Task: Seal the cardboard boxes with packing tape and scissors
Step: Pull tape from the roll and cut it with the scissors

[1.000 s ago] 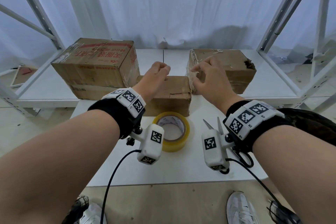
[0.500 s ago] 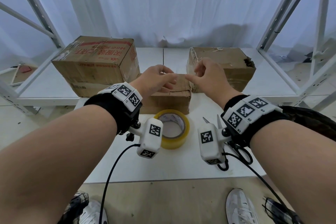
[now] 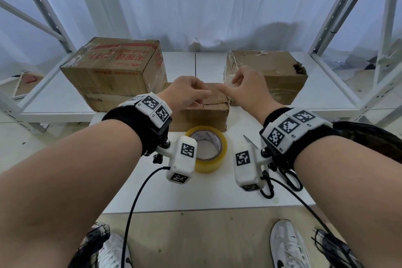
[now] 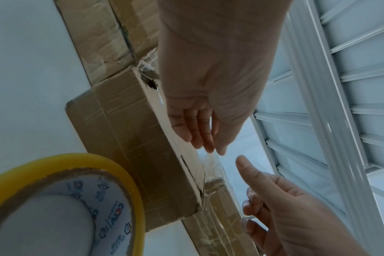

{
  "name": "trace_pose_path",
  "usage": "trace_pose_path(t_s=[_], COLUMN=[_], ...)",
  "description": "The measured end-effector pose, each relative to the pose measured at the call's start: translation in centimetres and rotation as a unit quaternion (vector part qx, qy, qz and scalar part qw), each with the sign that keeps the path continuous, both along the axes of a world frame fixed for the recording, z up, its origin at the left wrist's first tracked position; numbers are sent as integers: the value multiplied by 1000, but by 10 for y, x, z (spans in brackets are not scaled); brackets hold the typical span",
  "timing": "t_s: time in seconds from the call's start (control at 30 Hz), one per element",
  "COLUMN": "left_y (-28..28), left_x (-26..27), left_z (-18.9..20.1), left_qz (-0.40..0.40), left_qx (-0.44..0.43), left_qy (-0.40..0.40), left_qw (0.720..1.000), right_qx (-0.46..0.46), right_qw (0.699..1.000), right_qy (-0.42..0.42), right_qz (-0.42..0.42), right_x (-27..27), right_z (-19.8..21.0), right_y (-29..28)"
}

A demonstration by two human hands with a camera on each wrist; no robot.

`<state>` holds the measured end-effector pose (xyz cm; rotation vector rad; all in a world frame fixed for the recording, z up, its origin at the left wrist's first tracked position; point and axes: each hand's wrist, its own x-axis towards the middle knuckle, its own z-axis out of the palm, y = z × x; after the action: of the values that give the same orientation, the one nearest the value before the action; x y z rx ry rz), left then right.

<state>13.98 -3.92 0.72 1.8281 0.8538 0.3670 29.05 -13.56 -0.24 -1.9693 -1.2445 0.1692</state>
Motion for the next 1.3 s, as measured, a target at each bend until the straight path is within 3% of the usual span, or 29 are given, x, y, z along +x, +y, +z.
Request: trace_pose_path(t_s=[0.33,0.5,0.77,1.0,1.1,1.3], left_y=[5,2,-3,-3,-4,-4], left_x=[-5,-4,4,9,11,14], left_z=[3,10,8,4,2,2], left_qz=[38,47,48,24,18,17], left_qx=[-37,-63,-21,121,180,196], left_qy=[-11,38,103,159,179,184], left_qw=[999,996,993,979,967,963], right_qx=[-6,-46,-102,-88,-89,-104], right_qw=[989,978,973,973,977,986], right_qy=[147,205,208,202,182,115], right_qz=[-4,-5,-21,-63,-63,-57], right_x=[-1,1,0,0,-1,-2], right_z=[0,-4,-9,-12,-13,-11], right_y=[-4,-9,-12,-9,-8,-5])
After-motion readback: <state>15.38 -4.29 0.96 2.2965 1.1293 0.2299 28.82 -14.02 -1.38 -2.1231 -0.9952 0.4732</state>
